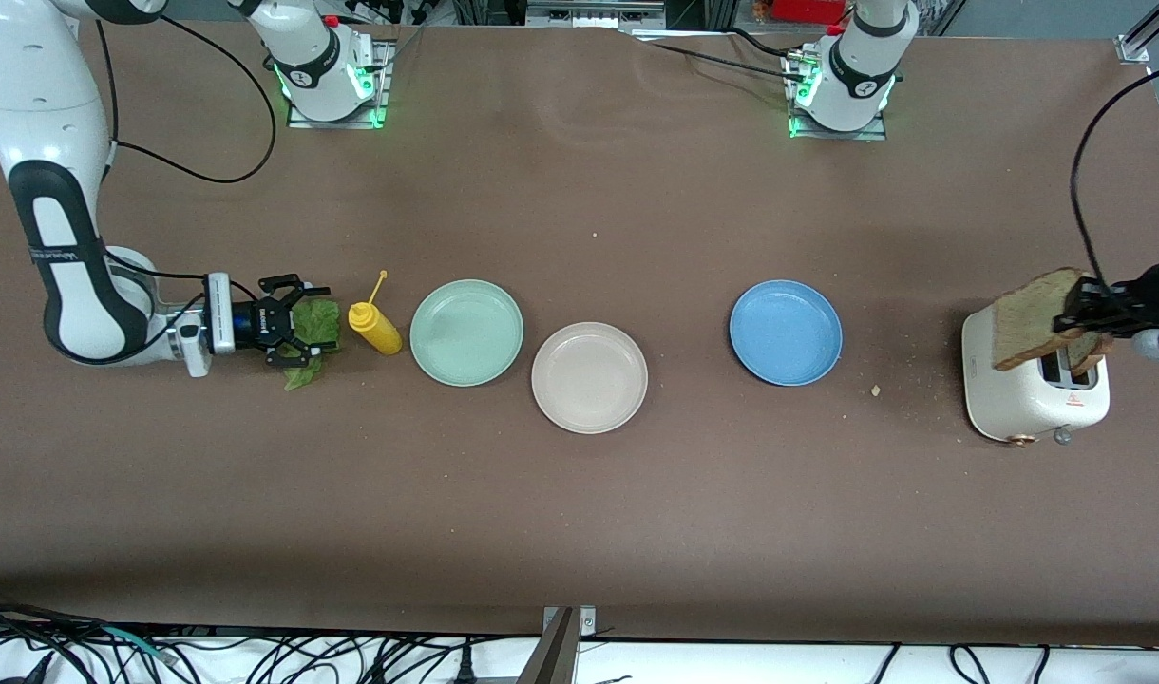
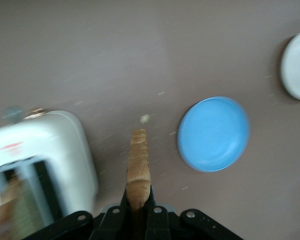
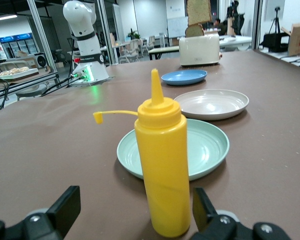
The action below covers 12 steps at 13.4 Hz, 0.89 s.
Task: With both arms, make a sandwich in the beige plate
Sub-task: 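Lift the bread slice from the toaster and lower it onto the beige plate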
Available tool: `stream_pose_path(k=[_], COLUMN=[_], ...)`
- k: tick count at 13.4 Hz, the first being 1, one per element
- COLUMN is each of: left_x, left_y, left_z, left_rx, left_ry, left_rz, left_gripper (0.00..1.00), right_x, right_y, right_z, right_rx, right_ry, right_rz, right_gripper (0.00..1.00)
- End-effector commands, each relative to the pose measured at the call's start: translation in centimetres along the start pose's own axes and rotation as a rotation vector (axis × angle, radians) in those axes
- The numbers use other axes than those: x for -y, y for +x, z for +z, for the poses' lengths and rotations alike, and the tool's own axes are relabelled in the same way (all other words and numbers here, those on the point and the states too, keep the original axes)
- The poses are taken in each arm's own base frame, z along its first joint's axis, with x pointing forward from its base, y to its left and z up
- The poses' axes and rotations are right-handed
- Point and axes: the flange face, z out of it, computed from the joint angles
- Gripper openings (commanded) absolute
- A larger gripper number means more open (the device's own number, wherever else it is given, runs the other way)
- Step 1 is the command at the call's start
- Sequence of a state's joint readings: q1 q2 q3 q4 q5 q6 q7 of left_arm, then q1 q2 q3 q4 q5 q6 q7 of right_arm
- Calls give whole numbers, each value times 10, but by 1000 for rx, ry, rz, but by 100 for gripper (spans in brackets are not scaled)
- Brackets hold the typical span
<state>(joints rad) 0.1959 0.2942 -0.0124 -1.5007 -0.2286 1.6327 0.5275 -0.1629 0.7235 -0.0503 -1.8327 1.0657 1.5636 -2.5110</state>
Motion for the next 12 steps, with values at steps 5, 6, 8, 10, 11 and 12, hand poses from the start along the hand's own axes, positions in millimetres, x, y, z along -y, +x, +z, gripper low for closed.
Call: stream_pose_path(k=[5, 6, 8, 10, 11, 12], left_x=[-109, -118, -144, -172, -188, -203], left_y=[74, 81, 94, 103, 106, 110], left_z=[99, 113, 139, 168, 183, 201], left_rx=[83, 96, 129, 178, 203, 222], left_ry=[-316, -373, -509, -546, -548, -561], left_rz=[-79, -130, -241, -244, -226, -198], left_gripper=[0, 0, 0, 0, 0, 0], right_x=[-10, -10, -12, -12, -11, -12], right_y=[-10, -9, -5, -8, -9, -8], right_z=[53, 55, 64, 67, 68, 68], right_rx=[-81, -87, -101, -102, -103, -110], right_ry=[-2, 2, 2, 2, 2, -6], right_rz=[-44, -44, -45, -40, -38, -38], right_gripper=[99, 99, 99, 95, 83, 65])
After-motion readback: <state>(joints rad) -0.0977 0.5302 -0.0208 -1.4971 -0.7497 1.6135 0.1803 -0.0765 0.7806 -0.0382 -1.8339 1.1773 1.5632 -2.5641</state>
